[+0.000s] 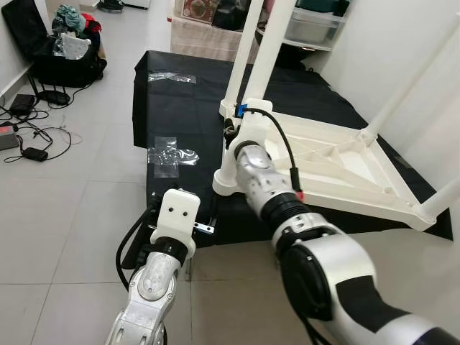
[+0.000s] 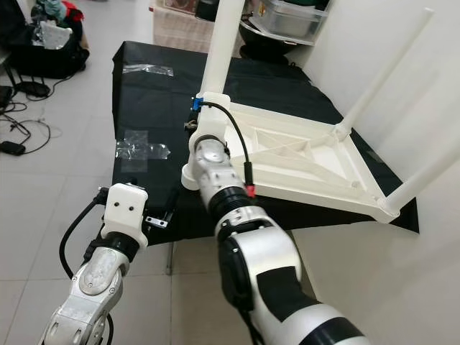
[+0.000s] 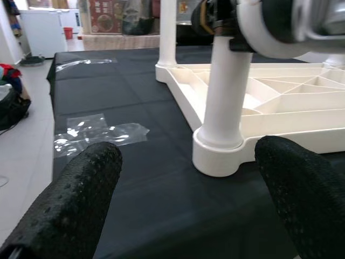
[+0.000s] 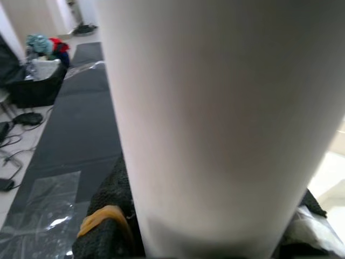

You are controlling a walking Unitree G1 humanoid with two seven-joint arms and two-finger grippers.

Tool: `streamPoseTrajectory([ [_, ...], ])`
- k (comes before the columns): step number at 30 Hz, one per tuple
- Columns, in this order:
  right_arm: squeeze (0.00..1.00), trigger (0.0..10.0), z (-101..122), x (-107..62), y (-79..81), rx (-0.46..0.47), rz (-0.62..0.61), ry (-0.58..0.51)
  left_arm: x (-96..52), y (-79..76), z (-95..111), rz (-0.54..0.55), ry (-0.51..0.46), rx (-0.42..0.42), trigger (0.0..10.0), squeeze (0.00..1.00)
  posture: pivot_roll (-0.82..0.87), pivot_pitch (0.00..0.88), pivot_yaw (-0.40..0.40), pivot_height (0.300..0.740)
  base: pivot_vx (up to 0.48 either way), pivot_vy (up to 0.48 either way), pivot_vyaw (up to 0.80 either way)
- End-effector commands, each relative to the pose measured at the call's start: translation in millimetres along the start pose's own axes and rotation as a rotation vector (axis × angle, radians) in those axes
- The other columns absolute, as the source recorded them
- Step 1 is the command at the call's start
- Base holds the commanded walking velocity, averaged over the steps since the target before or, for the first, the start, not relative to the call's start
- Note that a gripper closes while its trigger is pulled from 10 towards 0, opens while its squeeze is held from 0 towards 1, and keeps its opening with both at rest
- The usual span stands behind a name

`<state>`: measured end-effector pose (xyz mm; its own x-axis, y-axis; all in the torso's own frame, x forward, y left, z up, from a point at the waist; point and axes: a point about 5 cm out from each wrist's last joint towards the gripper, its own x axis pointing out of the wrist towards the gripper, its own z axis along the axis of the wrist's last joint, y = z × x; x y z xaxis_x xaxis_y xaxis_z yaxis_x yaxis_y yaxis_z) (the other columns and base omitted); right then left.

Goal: Building children table

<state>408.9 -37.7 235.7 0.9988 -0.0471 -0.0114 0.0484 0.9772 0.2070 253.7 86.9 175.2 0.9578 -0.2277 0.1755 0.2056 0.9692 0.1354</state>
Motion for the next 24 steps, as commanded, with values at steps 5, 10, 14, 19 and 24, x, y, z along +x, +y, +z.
streamPoseTrajectory([
  [5, 1.00, 10.0, 13.6, -1.7, 6.2, 0.055, 0.083, -0.094, 1.9, -2.5, -1.8, -0.007, 0.004, 0.006, 10.0, 0.00, 0.12, 0.076, -0.233, 0.740, 0.000, 0.000, 0.00],
  [10, 1.00, 10.0, 7.7, -2.9, -10.2, 0.045, 0.105, -0.145, 1.3, -2.5, -3.4, -0.009, 0.008, 0.007, 10.0, 0.00, 0.11, 0.072, -0.229, 0.740, 0.000, 0.000, 0.00],
  [14, 1.00, 10.0, 5.0, -7.0, -16.8, 0.032, 0.134, -0.188, 1.0, -2.0, -4.8, -0.011, 0.011, 0.007, 10.0, 0.00, 0.11, 0.069, -0.227, 0.740, 0.000, 0.000, 0.00],
  [19, 0.00, 10.0, -11.7, -24.3, -22.2, 0.001, 0.269, -0.212, 1.6, -0.2, -8.3, -0.019, 0.018, 0.012, 10.0, 0.00, 0.11, 0.050, -0.209, 0.740, 0.000, 0.000, 0.00],
  [24, 0.00, 10.0, -26.0, -44.4, -40.7, 0.010, 0.415, -0.207, 2.9, 1.6, -8.2, -0.020, 0.015, 0.019, 10.0, 0.00, 0.12, 0.043, -0.205, 0.740, 0.000, 0.000, 0.00],
])
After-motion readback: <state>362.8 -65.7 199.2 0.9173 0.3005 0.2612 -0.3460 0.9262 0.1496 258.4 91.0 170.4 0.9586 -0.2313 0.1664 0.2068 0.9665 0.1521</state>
